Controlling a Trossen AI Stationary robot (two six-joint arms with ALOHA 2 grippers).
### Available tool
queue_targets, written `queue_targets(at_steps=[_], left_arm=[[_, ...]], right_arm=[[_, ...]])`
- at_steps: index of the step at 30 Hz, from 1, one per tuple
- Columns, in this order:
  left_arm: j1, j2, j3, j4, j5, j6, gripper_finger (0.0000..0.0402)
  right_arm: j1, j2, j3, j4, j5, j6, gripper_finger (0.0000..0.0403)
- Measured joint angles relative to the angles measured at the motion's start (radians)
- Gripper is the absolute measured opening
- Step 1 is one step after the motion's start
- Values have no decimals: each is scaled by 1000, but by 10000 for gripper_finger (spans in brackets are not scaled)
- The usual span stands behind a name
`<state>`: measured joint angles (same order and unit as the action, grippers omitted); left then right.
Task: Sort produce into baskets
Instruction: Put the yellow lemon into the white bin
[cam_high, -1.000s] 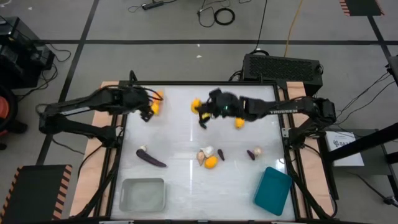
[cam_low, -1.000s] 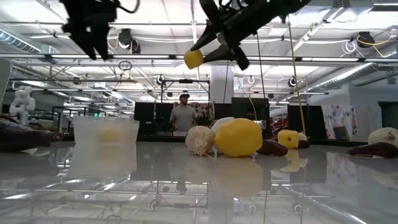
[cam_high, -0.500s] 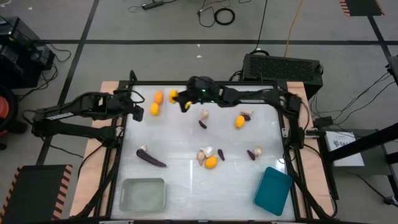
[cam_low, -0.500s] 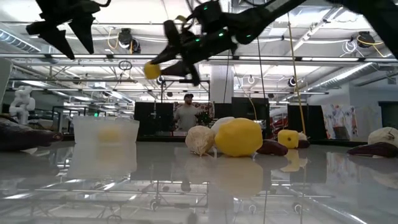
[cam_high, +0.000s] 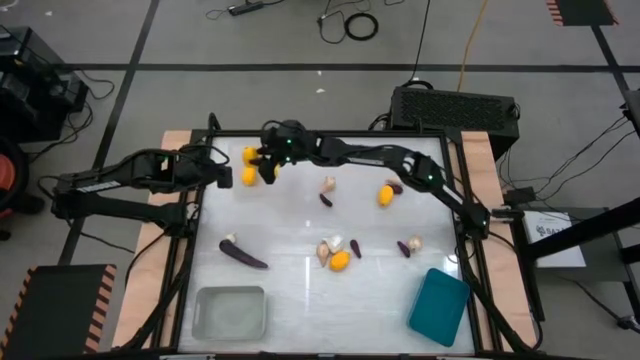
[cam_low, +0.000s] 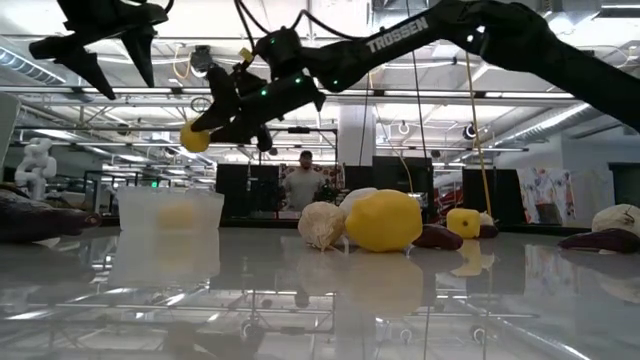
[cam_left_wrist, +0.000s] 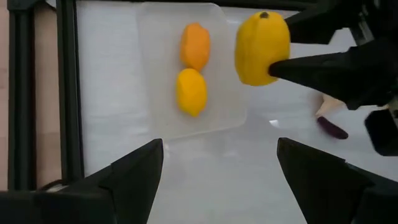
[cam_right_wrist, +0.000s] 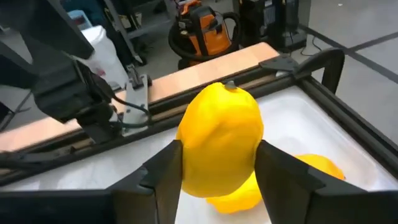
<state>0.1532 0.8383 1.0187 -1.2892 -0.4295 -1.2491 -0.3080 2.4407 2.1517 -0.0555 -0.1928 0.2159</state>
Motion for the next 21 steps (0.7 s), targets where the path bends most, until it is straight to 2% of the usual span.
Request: queue_targets(at_steps=[4,11,17,21], left_arm=[[0,0,0,-2,1,38,320],[0,0,0,-3,-70,262,320],[-5,0,0,-2,-24,491,320],[-14,0,0,7,-15,620,320]], right_arm=[[-2,28,18,6,2,-9,214],[-8,33,17,-37,10,3,265],[-7,24,17,-66,0,125,286],[-7,8,17,-164,-93,255,288]])
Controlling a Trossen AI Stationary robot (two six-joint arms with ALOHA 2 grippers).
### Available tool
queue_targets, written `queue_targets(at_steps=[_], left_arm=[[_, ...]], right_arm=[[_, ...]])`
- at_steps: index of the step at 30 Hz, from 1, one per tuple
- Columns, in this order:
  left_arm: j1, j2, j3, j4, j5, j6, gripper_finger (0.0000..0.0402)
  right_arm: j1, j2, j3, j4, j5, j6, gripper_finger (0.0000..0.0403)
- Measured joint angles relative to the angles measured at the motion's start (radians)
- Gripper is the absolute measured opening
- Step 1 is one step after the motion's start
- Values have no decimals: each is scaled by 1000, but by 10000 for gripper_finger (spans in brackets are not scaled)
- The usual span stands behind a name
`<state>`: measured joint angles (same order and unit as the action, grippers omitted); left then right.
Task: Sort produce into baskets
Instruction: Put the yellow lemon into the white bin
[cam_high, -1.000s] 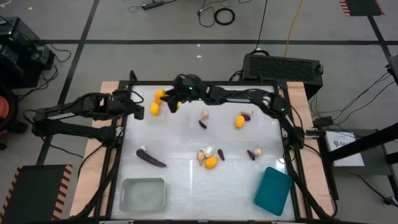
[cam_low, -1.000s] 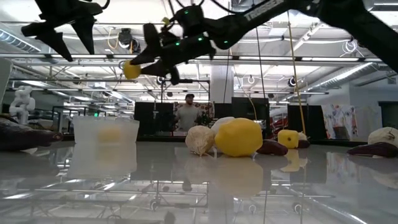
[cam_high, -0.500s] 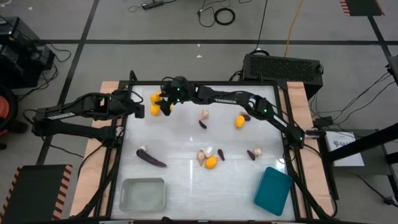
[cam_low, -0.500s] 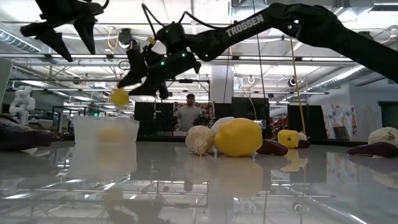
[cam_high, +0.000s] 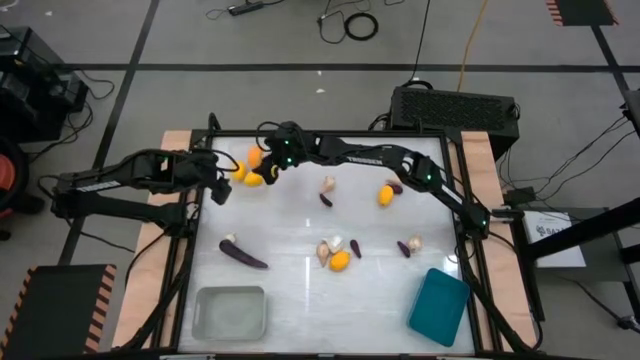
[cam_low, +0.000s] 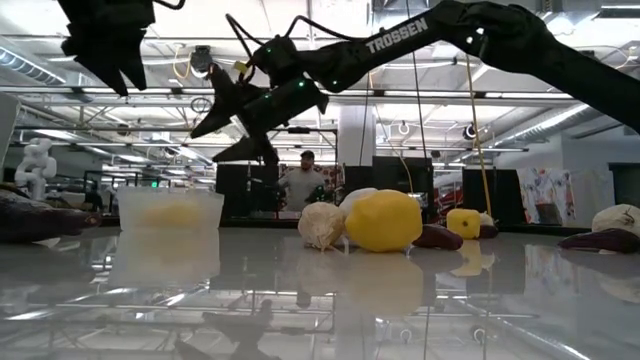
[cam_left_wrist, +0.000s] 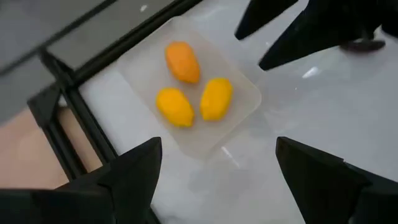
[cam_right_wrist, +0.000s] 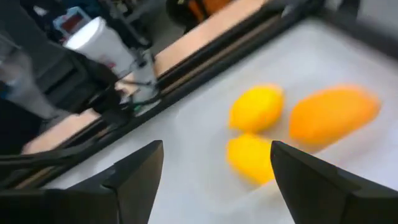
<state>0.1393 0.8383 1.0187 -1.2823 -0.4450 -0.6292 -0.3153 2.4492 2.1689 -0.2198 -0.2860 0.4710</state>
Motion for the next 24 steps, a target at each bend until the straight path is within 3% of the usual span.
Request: queue_targets(at_steps=[2,6,14,20,24], left_arm=[[-4,0,0,12,3,71,320],[-4,0,0,74,36,188,320],[-5,0,0,268,160,272,320],[-4,8,0,377,184,336,320],[-4,21,-21,482,209,348,320]], right_arm=[[3,-13,0,-75,-49,48,287],[32,-48,-1,-225,-40,63,286],[135,-192,0,-494,347,4,286],[213,-286,0,-805,476,31,285],[273,-351,0,-1023,498,54,285]])
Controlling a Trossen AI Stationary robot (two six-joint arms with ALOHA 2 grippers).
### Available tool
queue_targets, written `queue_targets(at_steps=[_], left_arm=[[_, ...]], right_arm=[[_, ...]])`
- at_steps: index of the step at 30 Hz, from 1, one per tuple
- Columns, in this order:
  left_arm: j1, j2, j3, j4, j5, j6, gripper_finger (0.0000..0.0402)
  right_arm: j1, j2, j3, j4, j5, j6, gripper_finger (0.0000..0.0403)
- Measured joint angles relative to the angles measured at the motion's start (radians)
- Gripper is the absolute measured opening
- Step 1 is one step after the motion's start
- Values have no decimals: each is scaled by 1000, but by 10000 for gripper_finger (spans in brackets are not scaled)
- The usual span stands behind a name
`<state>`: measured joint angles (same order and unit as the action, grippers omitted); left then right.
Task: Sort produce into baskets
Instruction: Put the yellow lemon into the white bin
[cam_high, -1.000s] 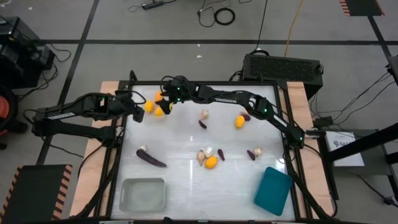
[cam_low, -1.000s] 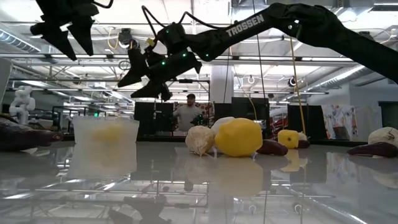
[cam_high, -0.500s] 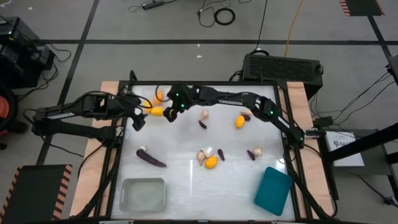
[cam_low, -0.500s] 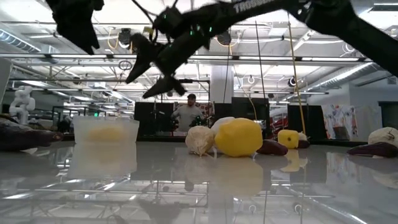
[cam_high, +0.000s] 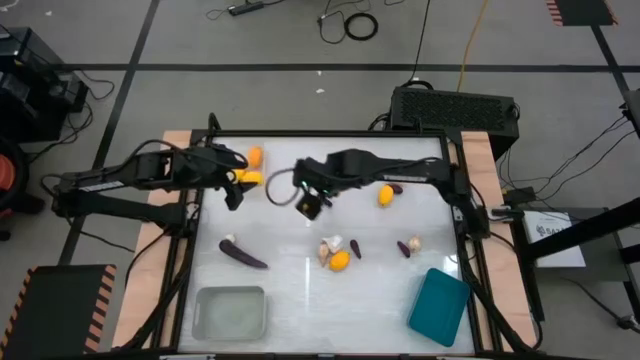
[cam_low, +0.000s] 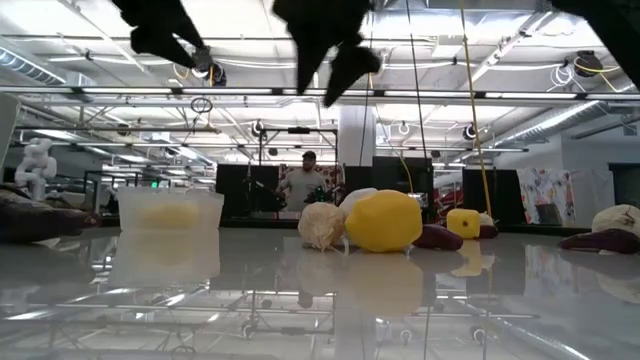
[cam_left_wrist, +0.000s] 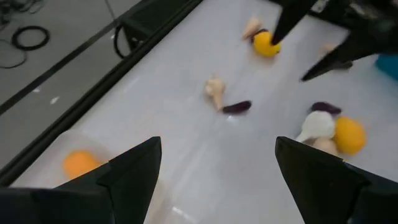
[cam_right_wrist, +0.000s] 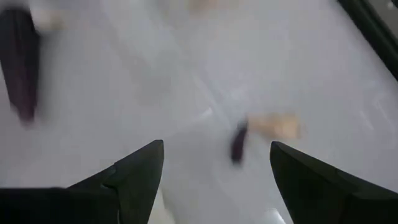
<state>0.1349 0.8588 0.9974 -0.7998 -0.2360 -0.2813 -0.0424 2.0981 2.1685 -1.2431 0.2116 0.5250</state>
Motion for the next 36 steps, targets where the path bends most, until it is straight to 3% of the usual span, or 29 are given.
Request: queue_targets(at_steps=[4,8,13,17,23,28,33,36], left_arm=[[0,33,-34,161,61,-32,320],[-9,102,-54,335,129,-109,320],[-67,249,-54,636,143,-182,320],[-120,404,-20,862,142,-229,320],[-192,629,125,918,123,-236,320],[-231,787,223,918,120,-199,320],[-243,907,256,908,126,-158,320],[-249,947,256,897,216,-136,320]], right_arm=[[71,-60,0,-154,25,63,285],[152,-114,0,-261,144,91,285],[224,-189,-2,-330,159,88,285],[293,-310,-85,-323,178,83,285],[392,-593,-417,-264,268,256,285],[433,-818,-740,17,260,377,285],[456,-939,-971,308,255,384,285],[469,-964,-1060,382,253,420,285]])
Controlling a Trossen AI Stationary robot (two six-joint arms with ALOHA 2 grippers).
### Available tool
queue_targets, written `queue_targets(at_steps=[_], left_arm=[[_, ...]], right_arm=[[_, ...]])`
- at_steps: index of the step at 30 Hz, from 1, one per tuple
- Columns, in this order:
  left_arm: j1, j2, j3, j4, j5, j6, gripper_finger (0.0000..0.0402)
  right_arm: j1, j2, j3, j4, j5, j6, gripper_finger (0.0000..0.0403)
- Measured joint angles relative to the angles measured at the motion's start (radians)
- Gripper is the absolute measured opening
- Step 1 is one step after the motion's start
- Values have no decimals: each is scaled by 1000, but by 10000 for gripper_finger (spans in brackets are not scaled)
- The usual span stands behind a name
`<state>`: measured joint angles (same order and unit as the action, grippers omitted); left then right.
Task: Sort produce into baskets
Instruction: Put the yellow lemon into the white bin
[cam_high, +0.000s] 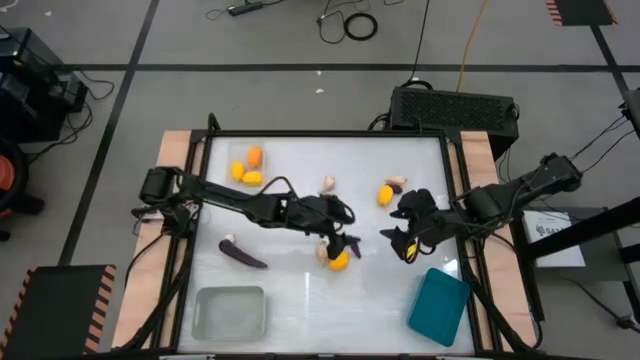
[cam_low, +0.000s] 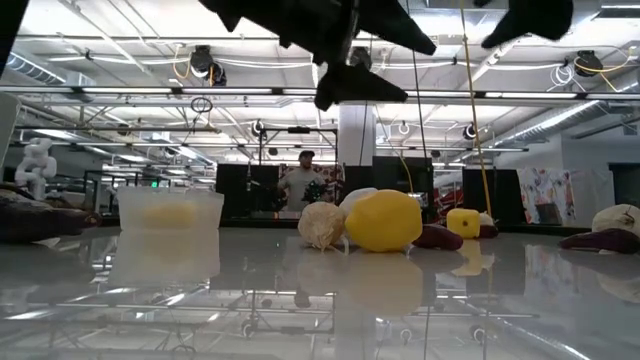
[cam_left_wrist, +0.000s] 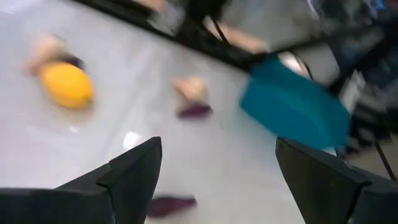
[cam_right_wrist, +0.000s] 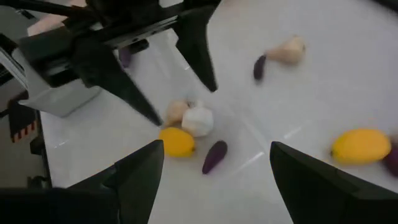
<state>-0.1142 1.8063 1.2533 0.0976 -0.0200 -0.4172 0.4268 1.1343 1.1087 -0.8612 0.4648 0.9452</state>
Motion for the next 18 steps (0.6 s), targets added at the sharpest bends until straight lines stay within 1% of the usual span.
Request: queue_targets(at_steps=[2,3,10,14,18], left_arm=[[-16,13,0,-30,55,36,320],[-22,18,0,-45,66,44,320],[-22,21,1,-61,70,83,320],[-33,21,1,-62,70,120,320],[-39,21,1,-63,63,120,320]], right_arm=[[8,-3,-43,12,0,45,285],[11,-3,-60,15,0,70,285],[15,7,-132,57,0,242,285],[15,17,-140,130,1,237,285],[15,24,-141,177,-3,182,285]])
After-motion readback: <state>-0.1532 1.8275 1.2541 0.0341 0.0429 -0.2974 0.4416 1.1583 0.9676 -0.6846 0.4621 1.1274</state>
